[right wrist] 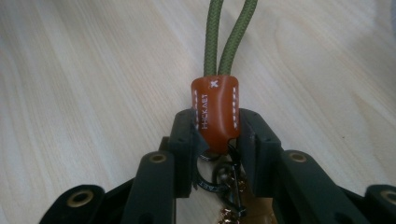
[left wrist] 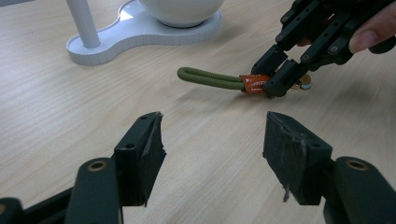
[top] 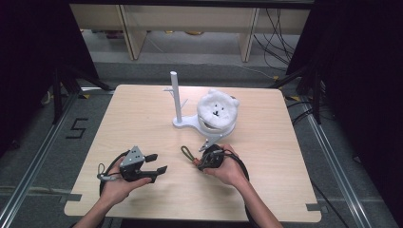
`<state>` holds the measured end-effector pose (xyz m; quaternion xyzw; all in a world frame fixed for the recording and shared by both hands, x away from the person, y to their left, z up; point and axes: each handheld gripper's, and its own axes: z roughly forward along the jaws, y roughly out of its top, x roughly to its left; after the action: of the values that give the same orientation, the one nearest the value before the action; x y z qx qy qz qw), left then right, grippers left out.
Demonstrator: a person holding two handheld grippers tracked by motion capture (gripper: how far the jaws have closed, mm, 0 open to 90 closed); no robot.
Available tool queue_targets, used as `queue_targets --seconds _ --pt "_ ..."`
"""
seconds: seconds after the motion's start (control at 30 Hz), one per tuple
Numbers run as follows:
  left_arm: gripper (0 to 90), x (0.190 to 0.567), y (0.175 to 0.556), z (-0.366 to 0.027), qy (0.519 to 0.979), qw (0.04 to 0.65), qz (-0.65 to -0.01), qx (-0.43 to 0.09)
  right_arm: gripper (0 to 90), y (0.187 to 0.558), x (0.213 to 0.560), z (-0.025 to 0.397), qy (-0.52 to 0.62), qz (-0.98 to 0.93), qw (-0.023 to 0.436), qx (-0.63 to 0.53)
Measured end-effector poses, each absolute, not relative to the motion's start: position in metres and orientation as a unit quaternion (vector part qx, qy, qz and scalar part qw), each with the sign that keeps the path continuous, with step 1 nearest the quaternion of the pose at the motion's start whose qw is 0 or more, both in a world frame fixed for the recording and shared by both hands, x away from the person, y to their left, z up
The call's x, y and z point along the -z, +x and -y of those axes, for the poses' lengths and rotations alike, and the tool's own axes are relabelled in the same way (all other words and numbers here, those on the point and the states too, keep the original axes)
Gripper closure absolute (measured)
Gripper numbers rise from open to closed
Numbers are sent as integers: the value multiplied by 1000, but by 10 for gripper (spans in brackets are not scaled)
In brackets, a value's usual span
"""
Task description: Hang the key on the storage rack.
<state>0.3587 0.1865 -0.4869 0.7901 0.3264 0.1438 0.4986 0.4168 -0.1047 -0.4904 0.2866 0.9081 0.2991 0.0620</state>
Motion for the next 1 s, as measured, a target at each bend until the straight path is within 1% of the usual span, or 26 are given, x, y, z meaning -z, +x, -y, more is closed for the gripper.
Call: queue_targets --seconds 0.03,0.13,0.17,0.2,0.27,0.3,0.43,0.67,0.77,0.83,0.87,0.9,1.0 --pt "372 487 359 -187 789 499 -328 -144 691 415 491 105 301 -902 59 -305" --pt "382 486 360 -187 775 516 -340 -131 690 413 489 109 302 -891 71 -332" --pt "386 486 361 -187 772 519 -344 -128 691 414 490 112 285 -888 92 -349" --pt "390 485 361 -187 767 523 -351 -125 691 411 486 113 294 -884 87 -353" --pt "401 483 363 -185 754 540 -356 -111 691 407 484 114 294 -870 108 -382" --pt "407 481 363 -184 752 542 -359 -109 690 405 480 115 296 -867 106 -386" --pt "424 472 370 -175 730 573 -363 -83 690 398 475 115 293 -844 137 -428" --pt "473 458 383 -158 704 603 -371 -57 690 389 469 112 293 -809 181 -477" --pt "505 454 390 -153 696 609 -377 -45 690 386 467 110 295 -801 182 -487" --pt "524 453 392 -150 694 611 -379 -38 690 386 466 109 285 -801 196 -489" --pt "534 453 395 -148 691 612 -382 -31 690 385 467 108 283 -802 188 -492" --pt "554 453 396 -147 691 612 -384 -28 690 384 467 107 285 -798 199 -493" --pt "586 453 400 -146 685 615 -390 -19 690 382 466 106 286 -800 193 -491"
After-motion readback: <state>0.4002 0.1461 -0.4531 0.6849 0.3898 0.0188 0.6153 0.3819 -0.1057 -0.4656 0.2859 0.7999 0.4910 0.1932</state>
